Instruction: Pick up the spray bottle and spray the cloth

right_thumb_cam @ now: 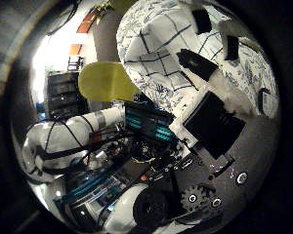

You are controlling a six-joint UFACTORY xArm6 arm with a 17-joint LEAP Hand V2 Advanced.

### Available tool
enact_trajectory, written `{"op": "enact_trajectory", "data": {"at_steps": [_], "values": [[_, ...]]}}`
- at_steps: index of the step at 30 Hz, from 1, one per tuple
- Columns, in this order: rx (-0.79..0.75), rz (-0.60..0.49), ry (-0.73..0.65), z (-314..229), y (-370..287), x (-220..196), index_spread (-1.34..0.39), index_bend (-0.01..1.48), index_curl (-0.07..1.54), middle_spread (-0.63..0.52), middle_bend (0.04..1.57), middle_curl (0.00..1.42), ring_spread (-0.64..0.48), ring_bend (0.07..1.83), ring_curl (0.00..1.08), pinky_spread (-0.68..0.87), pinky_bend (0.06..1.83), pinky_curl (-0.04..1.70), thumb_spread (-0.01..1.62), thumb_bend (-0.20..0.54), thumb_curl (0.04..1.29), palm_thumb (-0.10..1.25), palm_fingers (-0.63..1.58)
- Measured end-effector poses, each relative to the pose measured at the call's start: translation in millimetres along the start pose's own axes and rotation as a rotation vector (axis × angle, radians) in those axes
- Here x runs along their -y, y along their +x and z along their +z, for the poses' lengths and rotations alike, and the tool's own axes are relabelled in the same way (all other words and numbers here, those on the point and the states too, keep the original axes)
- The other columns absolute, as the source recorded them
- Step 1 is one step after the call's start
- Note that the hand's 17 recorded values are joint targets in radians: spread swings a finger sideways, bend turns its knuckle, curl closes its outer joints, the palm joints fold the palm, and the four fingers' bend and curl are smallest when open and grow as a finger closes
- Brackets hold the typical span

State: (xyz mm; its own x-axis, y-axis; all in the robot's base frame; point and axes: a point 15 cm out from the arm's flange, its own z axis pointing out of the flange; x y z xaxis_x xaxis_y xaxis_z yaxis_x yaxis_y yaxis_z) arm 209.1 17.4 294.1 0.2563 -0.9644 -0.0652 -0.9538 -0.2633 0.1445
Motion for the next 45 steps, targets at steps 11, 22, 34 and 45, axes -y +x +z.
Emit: {"op": "enact_trajectory", "data": {"at_steps": [11,22,34,45], "values": [[-0.021,0.031,0.095,-51.7,8.8,4.9,-0.42,0.18,0.59,-0.18,0.74,0.54,-0.24,1.02,0.45,-0.34,1.16,0.25,1.03,-0.016,0.56,0.99,0.81],[-0.096,0.045,0.019,-98.0,30.9,-46.3,-0.41,0.17,0.55,-0.18,0.73,0.53,-0.24,1.03,0.45,-0.37,1.18,0.23,1.09,-0.020,0.54,0.93,0.83],[-0.125,0.141,0.061,-127.2,73.9,-91.9,-0.41,0.18,0.53,-0.18,0.74,0.53,-0.23,1.02,0.44,-0.36,1.17,0.20,1.15,-0.015,0.52,0.88,0.83],[-0.119,0.332,0.121,-141.3,139.9,-126.1,-0.41,0.18,0.51,-0.20,0.73,0.52,-0.23,1.00,0.43,-0.38,1.19,0.18,1.20,-0.012,0.50,0.87,0.85]]}}
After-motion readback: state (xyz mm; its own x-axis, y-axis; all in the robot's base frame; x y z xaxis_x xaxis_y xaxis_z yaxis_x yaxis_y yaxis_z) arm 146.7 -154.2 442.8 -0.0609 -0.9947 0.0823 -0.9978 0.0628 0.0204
